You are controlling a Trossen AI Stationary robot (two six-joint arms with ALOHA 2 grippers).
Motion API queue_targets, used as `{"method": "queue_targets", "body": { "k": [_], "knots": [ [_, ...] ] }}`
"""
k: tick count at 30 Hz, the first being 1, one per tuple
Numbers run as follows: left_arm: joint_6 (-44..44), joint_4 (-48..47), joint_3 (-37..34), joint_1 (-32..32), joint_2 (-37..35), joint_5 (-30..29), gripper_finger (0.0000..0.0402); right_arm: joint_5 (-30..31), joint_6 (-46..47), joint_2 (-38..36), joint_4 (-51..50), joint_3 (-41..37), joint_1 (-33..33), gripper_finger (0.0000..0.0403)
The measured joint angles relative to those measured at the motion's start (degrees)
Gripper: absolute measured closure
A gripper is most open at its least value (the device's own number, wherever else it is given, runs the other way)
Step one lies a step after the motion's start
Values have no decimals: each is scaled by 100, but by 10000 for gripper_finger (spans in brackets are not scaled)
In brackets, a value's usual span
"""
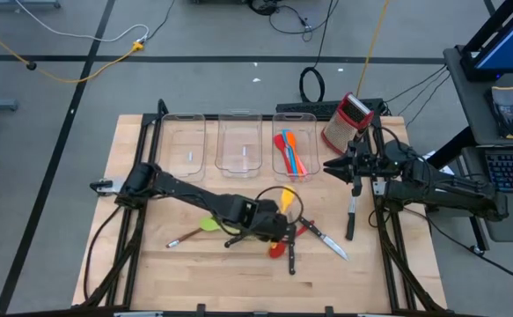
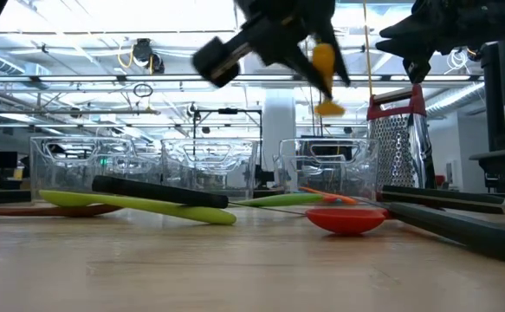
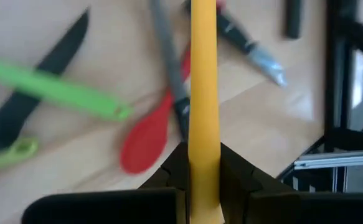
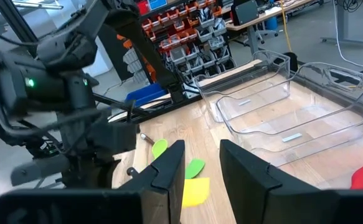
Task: Pick & Place Kitchen Items
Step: Put the yellow spatula into the right transparent bin
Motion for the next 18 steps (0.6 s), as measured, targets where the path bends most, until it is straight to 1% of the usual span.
{"method": "queue_targets", "body": {
  "k": [5,10,13,18],
  "knots": [
    [758,191,257,235,0,-287,363,-6,0,95,0,0,0,309],
    [1493,202,527,504,-5,-838,364,-6,0,217,4,0,0,309],
    [1889,133,549,725,-77,-920,364,19,0,272,28,0,1,309],
    [2485,167,555,1091,-272,-1032,366,603,0,341,128,0,0,304]
  ]
}}
